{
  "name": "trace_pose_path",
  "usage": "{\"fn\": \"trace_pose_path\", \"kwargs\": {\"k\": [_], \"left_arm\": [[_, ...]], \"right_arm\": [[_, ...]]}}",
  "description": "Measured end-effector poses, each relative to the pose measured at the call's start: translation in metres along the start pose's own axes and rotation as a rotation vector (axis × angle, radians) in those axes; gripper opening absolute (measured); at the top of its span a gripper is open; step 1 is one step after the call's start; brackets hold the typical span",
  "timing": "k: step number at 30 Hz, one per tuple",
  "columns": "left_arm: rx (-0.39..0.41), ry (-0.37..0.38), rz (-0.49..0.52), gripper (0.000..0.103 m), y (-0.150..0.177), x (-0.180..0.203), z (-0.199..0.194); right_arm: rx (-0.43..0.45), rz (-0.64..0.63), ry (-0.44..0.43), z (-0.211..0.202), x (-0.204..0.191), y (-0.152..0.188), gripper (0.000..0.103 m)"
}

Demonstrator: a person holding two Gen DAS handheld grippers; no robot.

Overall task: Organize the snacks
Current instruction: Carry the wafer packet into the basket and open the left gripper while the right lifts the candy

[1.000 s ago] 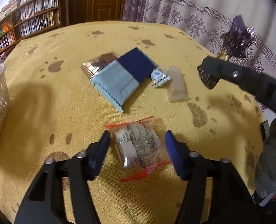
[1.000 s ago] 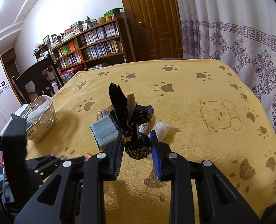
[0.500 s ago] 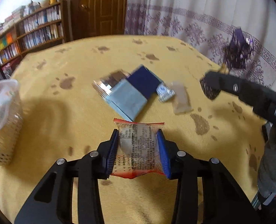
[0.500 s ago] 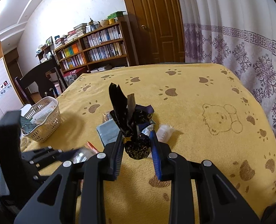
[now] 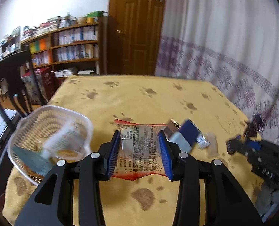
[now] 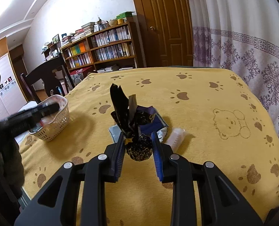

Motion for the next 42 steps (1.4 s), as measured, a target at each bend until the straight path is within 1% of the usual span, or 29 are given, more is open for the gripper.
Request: {"fn": "trace_pose_path", "kwargs": {"k": [7, 10, 14, 20, 27, 28, 29, 31, 35, 42], "left_arm": [[0.064, -0.059, -0.063, 0.041, -0.016, -0.038, -0.024], [0.088, -0.080, -0.103, 0.041, -0.021, -0.059, -0.034], [0.119, -0.130, -0.166, 0.041, -0.027, -0.093, -0.048], [0.135, -0.187, -0.240, 0.041, -0.026, -0.134, -0.058], [0.130, -0.240, -0.330, 0.042, -0.021, -0.172, -0.063], [0.130, -0.248, -0.344, 0.047, -0.019, -0.177, -0.063], [0.134, -0.252, -0.357, 0.061, -0.019, -0.180, -0.062], [0.150, -0.265, -0.379, 0.072, -0.019, -0.186, -0.066], [0.182, -0.272, -0.385, 0.079, -0.021, -0.191, -0.077], [0.233, -0.295, -0.396, 0.082, -0.023, -0.193, -0.097]], "right_arm": [[0.005, -0.016, -0.012, -0.004, -0.008, -0.001, 0.028], [0.007, -0.022, -0.016, -0.004, -0.011, -0.001, 0.028], [0.007, -0.028, -0.022, -0.005, -0.014, 0.000, 0.028], [0.007, -0.042, -0.031, -0.006, -0.021, 0.000, 0.028], [0.008, -0.054, -0.038, -0.006, -0.026, -0.001, 0.028], [0.008, -0.055, -0.038, -0.006, -0.027, -0.001, 0.028], [0.008, -0.057, -0.039, -0.007, -0.027, -0.001, 0.028], [0.007, -0.060, -0.041, -0.007, -0.029, -0.001, 0.028], [0.006, -0.066, -0.044, -0.006, -0.031, -0.001, 0.028], [0.012, -0.091, -0.059, -0.007, -0.042, -0.004, 0.028]]}}
Point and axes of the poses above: each gripper's, at about its wrist camera, not at the fingertips, and z roughly the way its jaws point, x to its right, y to its underside, the point moved 4 cm from there along z, roughly the way its jaws point, and after that the axes turned 8 degrees about y, right-handed, at the moved point
